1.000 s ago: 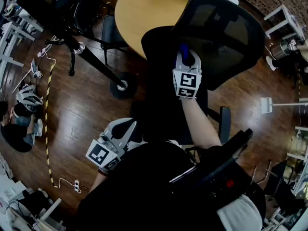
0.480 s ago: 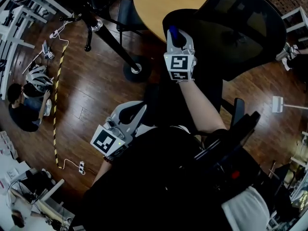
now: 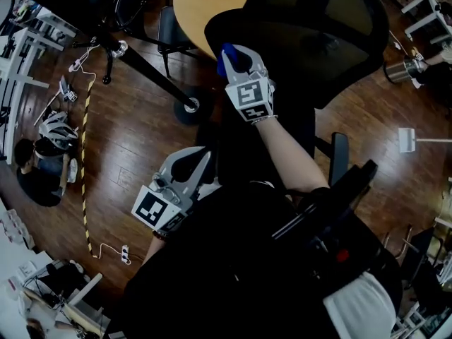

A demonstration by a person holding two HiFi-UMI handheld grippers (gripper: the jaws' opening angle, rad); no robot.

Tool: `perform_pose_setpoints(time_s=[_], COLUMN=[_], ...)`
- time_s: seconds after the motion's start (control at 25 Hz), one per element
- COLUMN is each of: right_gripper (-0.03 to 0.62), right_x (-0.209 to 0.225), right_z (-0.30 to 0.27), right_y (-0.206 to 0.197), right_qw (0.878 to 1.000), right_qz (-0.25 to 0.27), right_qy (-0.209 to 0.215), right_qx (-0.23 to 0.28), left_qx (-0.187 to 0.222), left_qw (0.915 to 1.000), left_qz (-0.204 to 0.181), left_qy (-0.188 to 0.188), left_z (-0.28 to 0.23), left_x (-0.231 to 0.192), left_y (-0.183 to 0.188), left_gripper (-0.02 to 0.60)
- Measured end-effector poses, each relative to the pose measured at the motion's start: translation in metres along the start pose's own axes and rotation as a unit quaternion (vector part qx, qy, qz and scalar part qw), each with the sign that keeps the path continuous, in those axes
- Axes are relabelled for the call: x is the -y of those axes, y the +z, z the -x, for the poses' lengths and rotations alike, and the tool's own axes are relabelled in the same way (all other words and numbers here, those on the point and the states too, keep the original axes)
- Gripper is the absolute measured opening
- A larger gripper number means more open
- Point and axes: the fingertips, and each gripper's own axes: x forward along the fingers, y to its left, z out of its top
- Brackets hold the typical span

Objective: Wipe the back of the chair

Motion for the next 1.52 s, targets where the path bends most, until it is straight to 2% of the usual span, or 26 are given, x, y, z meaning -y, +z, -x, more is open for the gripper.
perform_pose_setpoints(time_s=[0.12, 0.24, 0.36, 0.48, 0.6, 0.72, 0.88, 1.04, 1.16, 1.32, 1.4, 1.52], right_gripper=[0.037, 0.037, 0.037, 0.037, 0.037, 0.037, 0.037, 0.035, 0.032, 0.026, 0.026, 0.026], right_x=[0.044, 0.108, 0.182, 0.256, 0.319, 0.354, 0.354, 0.349, 0.341, 0.332, 0.324, 0.299], right_z=[0.051, 0.113, 0.175, 0.226, 0.257, 0.285, 0.291, 0.292, 0.293, 0.286, 0.28, 0.261], right_y=[-0.028, -0.074, -0.115, -0.149, -0.185, -0.207, -0.202, -0.208, -0.217, -0.199, -0.194, -0.186], right_qw=[0.999, 0.995, 0.986, 0.974, 0.961, 0.945, 0.947, 0.939, 0.928, 0.913, 0.913, 0.923], right_qz=[-0.008, 0.014, 0.011, 0.0, -0.015, -0.014, -0.003, -0.026, -0.058, -0.08, -0.08, -0.066], right_qy=[-0.024, -0.067, -0.125, -0.182, -0.222, -0.259, -0.253, -0.284, -0.316, -0.361, -0.365, -0.345], right_qx=[-0.019, -0.069, -0.109, -0.137, -0.163, -0.197, -0.199, -0.19, -0.186, -0.17, -0.166, -0.16], left_qx=[-0.01, -0.025, -0.029, -0.02, -0.01, -0.006, 0.007, 0.021, 0.024, 0.016, 0.02, 0.024], left_qw=[0.9999, 0.9995, 0.9985, 0.9977, 0.9979, 0.9984, 0.9979, 0.9969, 0.9954, 0.9949, 0.995, 0.9955], left_qz=[-0.004, 0.007, 0.036, 0.043, 0.054, 0.057, 0.052, 0.046, 0.049, 0.039, 0.032, 0.026], left_qy=[-0.009, -0.019, -0.029, -0.048, -0.035, 0.003, 0.037, 0.06, 0.079, 0.092, 0.093, 0.088], left_z=[-0.019, -0.044, -0.077, -0.115, -0.15, -0.154, -0.131, -0.106, -0.085, -0.065, -0.057, -0.043], left_x=[0.019, 0.037, 0.057, 0.093, 0.111, 0.121, 0.116, 0.109, 0.109, 0.103, 0.097, 0.083], left_y=[-0.008, -0.031, -0.047, -0.045, -0.045, -0.048, -0.038, -0.029, -0.033, -0.036, -0.034, -0.031], left_gripper=[0.006, 0.006, 0.006, 0.006, 0.006, 0.006, 0.006, 0.006, 0.006, 0.006, 0.006, 0.006])
